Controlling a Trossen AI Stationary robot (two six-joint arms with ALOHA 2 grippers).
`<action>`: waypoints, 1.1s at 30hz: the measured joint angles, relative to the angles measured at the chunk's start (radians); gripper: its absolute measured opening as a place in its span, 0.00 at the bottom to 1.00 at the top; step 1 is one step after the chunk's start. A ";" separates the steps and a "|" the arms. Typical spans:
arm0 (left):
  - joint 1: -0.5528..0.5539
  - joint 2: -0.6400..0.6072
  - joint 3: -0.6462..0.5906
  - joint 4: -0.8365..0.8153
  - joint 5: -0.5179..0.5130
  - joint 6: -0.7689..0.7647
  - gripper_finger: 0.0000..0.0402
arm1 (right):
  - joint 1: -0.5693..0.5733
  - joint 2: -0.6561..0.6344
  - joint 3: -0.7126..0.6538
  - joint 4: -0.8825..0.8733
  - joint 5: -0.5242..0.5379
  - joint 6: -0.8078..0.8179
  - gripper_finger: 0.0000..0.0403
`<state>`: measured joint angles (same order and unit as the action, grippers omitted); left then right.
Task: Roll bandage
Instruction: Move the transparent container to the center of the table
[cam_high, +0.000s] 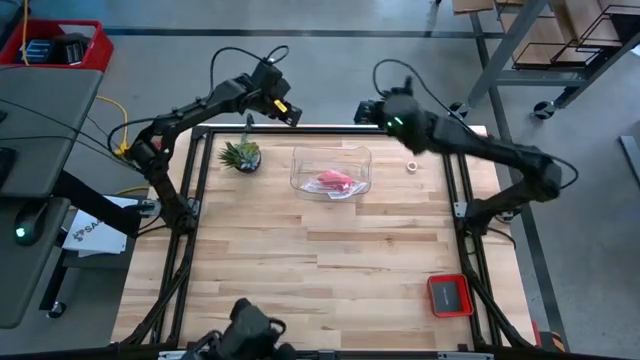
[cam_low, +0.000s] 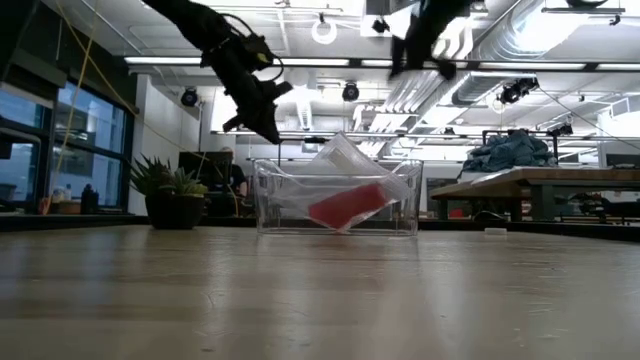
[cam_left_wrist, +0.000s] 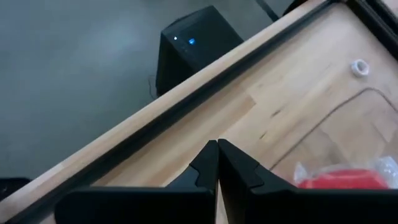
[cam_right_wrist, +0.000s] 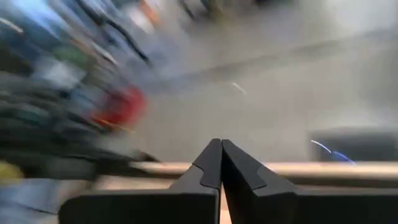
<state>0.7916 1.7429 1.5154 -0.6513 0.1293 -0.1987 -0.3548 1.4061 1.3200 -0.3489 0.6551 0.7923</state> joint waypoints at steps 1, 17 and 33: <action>0.012 0.009 0.000 0.013 0.017 0.000 0.00 | -0.044 0.028 -0.002 -0.050 -0.050 0.014 0.00; -0.004 0.195 0.000 0.044 0.202 0.023 0.00 | -0.408 0.423 -0.003 -0.082 -0.908 0.011 0.00; -0.130 0.188 -0.147 0.049 0.175 -0.011 0.00 | -0.261 0.518 0.001 -0.189 -0.871 -0.099 0.00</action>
<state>0.6620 1.9305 1.3684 -0.6023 0.3046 -0.2099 -0.6156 1.9244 1.3209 -0.5382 -0.2161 0.6934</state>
